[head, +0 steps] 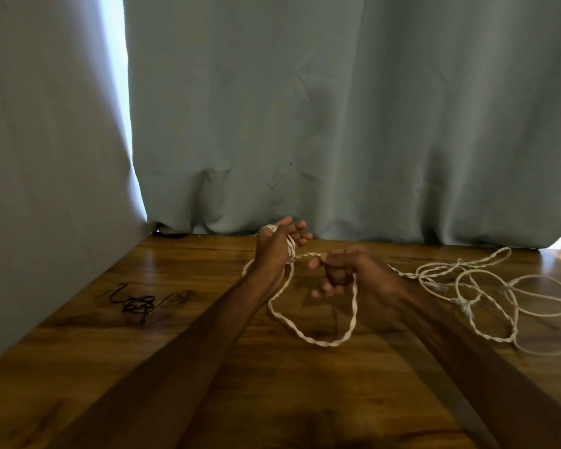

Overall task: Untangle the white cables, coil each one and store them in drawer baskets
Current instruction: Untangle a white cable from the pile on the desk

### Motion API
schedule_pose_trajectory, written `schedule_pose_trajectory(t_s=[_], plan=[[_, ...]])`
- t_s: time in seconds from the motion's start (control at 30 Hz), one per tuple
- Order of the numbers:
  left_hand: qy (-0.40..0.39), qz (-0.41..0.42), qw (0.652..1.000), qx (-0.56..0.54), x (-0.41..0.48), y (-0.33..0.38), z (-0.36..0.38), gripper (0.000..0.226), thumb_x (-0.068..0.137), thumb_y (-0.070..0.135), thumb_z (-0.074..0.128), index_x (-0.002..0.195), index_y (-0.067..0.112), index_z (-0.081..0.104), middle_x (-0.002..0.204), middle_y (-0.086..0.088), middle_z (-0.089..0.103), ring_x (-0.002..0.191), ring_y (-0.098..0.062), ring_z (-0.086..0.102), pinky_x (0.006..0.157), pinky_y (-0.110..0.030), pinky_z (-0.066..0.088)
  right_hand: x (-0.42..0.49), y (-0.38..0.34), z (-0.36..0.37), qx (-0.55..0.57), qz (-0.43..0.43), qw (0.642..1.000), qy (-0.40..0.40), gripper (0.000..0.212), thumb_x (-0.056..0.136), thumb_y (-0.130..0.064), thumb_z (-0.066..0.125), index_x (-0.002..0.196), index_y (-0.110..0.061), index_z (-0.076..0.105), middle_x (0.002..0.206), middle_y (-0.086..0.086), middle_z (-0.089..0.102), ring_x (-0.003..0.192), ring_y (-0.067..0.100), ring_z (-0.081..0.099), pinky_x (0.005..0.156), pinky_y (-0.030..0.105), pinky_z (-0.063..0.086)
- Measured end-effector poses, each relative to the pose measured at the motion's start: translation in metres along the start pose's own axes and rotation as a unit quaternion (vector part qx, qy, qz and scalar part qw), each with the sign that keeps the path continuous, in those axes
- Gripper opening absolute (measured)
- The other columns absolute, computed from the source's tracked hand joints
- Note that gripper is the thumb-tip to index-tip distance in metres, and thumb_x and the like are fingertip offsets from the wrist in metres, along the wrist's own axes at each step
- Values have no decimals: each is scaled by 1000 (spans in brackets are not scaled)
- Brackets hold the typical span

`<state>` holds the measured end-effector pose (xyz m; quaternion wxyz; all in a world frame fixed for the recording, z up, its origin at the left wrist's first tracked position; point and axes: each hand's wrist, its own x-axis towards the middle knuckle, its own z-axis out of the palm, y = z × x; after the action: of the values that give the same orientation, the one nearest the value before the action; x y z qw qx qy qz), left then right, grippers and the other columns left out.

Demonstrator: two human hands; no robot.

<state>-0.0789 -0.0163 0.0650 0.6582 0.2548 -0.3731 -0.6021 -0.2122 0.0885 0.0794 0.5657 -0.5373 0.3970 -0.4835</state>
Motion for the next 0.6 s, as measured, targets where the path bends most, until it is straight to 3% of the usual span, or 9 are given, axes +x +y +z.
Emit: schedule_pose_trajectory(t_s=[0.03, 0.1, 0.17, 0.23, 0.3, 0.4, 0.47, 0.53, 0.6], plan=[[-8, 7, 1000, 15, -1, 0, 1, 37, 104, -7, 38, 141, -12, 41, 85, -13, 66, 51, -15, 68, 55, -24, 54, -1, -3, -2, 29, -6, 1000, -2, 26, 102, -8, 50, 93, 5, 69, 50, 2, 33, 46, 19, 49, 66, 42, 59], [-18, 20, 998, 53, -2, -1, 0, 36, 105, -5, 39, 140, -8, 44, 86, -12, 66, 56, -15, 66, 56, -24, 54, -4, -11, -5, 45, -16, 999, -5, 23, 104, -15, 49, 96, 0, 64, 55, 1, 34, 43, 13, 43, 52, 33, 56], [-16, 25, 995, 94, -2, -2, -5, 34, 105, -3, 42, 138, -4, 49, 86, -10, 69, 65, -18, 66, 58, -21, 55, -6, -16, -9, 9, -20, 1000, -3, 24, 105, -23, 49, 100, -5, 64, 57, -3, 29, 40, 6, 28, 36, 18, 32], [-16, 19, 992, 121, -1, -3, -10, 32, 104, -1, 46, 135, -2, 54, 83, -8, 71, 68, -17, 68, 61, -22, 57, -4, -18, -11, -49, -29, 998, -1, 30, 105, -27, 48, 100, -7, 69, 56, -6, 26, 41, 4, 21, 38, 15, 14], [-31, 5, 991, 132, -3, -3, -10, 31, 101, -3, 47, 130, -3, 59, 77, -7, 71, 64, -13, 69, 59, -22, 57, -3, -19, -13, -104, -60, 993, 12, 35, 105, -24, 46, 91, -11, 76, 54, -7, 26, 40, 4, 20, 41, 16, 11], [-79, -6, 982, 169, -15, -2, -2, 28, 99, -3, 46, 119, -4, 66, 74, -9, 67, 54, -12, 63, 49, -21, 51, -7, -23, -16, -189, -153, 969, 53, 36, 105, -12, 46, 86, -6, 76, 50, -4, 33, 41, 6, 27, 40, 18, 21], [-117, -1, 969, 219, -24, -4, 4, 23, 104, 5, 45, 102, 1, 68, 62, -5, 63, 45, -12, 57, 46, -21, 47, -9, -23, -23, -311, -253, 911, 92, 31, 105, -12, 50, 88, -6, 75, 52, 2, 50, 44, 15, 41, 44, 26, 34], [-151, -17, 954, 258, -32, -6, 8, 29, 109, 18, 45, 97, 1, 64, 52, -1, 53, 41, -13, 52, 43, -20, 43, -7, -22, -33, -481, -328, 800, 145, 29, 105, -23, 52, 91, -18, 77, 67, -1, 67, 55, 18, 56, 55, 33, 44], [-206, -44, 940, 268, -39, -9, 10, 46, 111, 32, 40, 90, 7, 72, 53, -3, 44, 40, -14, 47, 44, -21, 38, -5, -24, -44, -565, -379, 707, 193, 27, 102, -31, 53, 96, -23, 78, 80, -7, 74, 63, 12, 63, 60, 29, 49]])
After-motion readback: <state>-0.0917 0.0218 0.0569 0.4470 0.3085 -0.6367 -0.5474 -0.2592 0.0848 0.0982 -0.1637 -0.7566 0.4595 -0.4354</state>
